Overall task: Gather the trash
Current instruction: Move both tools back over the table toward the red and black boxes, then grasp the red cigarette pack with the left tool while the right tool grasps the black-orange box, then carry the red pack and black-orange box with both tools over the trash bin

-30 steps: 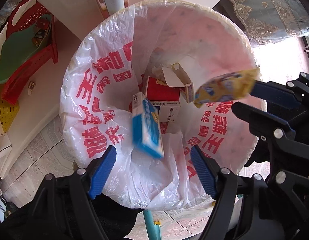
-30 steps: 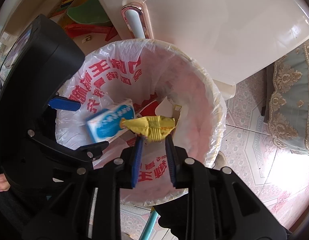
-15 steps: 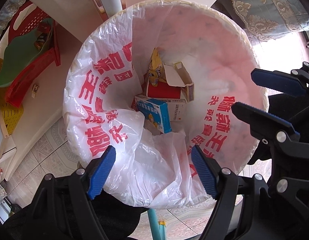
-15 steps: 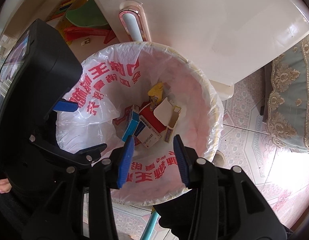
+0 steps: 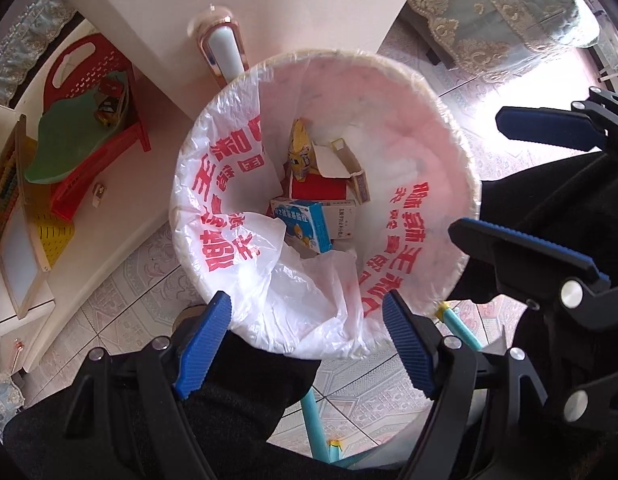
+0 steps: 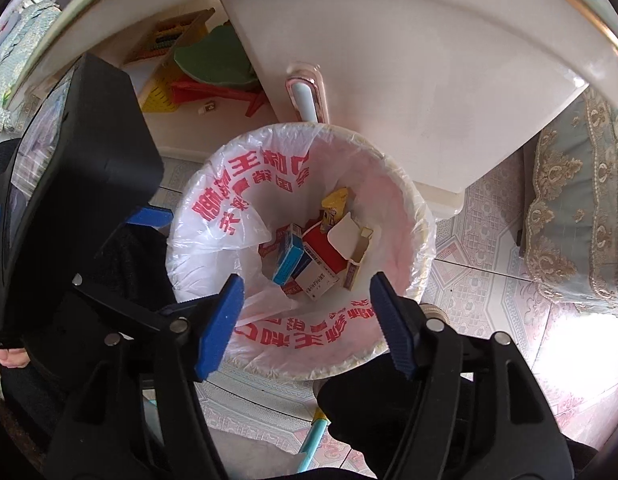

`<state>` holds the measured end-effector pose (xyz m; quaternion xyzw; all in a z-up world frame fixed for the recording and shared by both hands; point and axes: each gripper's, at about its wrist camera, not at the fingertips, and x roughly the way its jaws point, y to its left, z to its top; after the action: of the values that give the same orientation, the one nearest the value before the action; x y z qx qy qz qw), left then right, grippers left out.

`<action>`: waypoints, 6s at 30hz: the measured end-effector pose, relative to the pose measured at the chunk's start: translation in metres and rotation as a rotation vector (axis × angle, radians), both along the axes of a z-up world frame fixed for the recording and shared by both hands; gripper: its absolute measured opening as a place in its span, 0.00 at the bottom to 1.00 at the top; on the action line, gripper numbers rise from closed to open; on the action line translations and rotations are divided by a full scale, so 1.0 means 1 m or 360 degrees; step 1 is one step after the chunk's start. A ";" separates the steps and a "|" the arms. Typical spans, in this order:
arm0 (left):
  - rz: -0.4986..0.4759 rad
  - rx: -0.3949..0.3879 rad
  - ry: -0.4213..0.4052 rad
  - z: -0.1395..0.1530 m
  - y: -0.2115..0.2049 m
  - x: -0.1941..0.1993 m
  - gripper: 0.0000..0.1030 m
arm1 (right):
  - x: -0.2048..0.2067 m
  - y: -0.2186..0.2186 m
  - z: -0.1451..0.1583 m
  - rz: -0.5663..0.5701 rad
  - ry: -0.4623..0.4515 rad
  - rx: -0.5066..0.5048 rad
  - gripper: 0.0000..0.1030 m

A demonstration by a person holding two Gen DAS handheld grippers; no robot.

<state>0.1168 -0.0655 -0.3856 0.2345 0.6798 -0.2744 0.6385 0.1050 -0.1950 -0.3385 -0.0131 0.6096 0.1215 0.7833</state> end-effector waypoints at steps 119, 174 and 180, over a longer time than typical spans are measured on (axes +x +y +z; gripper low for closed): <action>0.0520 -0.0323 -0.0464 0.257 0.037 0.170 0.57 | 0.129 -0.010 0.246 0.0025 -0.0649 -0.0213 0.51; 0.0643 -0.0361 -0.0597 0.200 0.045 -0.034 0.57 | -0.076 0.031 0.176 -0.0136 -0.0702 -0.0238 0.51; 0.0615 -0.0319 -0.0558 0.177 0.036 -0.032 0.57 | -0.070 0.029 0.148 -0.0138 -0.0601 -0.0211 0.51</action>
<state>0.0849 -0.0294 -0.2084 0.0800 0.5606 -0.1685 0.8068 0.0350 -0.1658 -0.1901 -0.0608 0.4586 0.0427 0.8855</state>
